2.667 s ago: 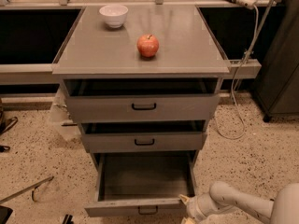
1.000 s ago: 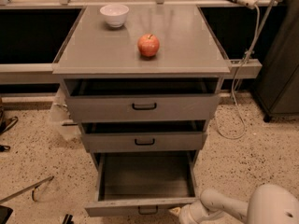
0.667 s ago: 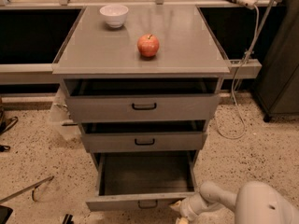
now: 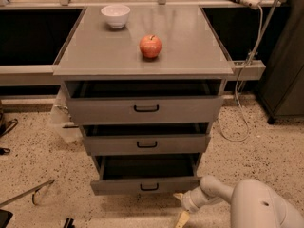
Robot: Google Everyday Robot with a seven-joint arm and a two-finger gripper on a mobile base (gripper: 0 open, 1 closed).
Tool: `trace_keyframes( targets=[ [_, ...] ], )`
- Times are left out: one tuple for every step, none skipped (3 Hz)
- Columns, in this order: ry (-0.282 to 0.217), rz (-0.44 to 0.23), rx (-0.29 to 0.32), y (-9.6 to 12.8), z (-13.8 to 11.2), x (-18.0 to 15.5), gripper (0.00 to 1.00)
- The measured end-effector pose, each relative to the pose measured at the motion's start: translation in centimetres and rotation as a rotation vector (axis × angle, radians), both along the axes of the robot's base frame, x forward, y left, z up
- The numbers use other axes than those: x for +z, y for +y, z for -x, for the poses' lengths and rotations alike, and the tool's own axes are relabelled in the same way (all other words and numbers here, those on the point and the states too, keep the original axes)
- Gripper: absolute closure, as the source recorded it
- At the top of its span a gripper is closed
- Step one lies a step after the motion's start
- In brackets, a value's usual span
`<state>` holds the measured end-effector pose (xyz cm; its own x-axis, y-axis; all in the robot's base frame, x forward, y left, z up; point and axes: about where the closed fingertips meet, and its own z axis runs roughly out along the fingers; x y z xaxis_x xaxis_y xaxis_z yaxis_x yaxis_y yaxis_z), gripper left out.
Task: Close bottom drawer
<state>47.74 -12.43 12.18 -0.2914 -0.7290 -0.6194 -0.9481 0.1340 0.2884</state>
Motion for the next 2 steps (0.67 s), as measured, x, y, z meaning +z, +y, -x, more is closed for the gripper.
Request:
trace_keyframes(
  targets=[
    [-0.019, -0.001, 0.005, 0.2, -0.8, 0.3, 0.0],
    [-0.038, -0.002, 0.042, 1.2, -4.1, 0.8, 0.0]
  ],
)
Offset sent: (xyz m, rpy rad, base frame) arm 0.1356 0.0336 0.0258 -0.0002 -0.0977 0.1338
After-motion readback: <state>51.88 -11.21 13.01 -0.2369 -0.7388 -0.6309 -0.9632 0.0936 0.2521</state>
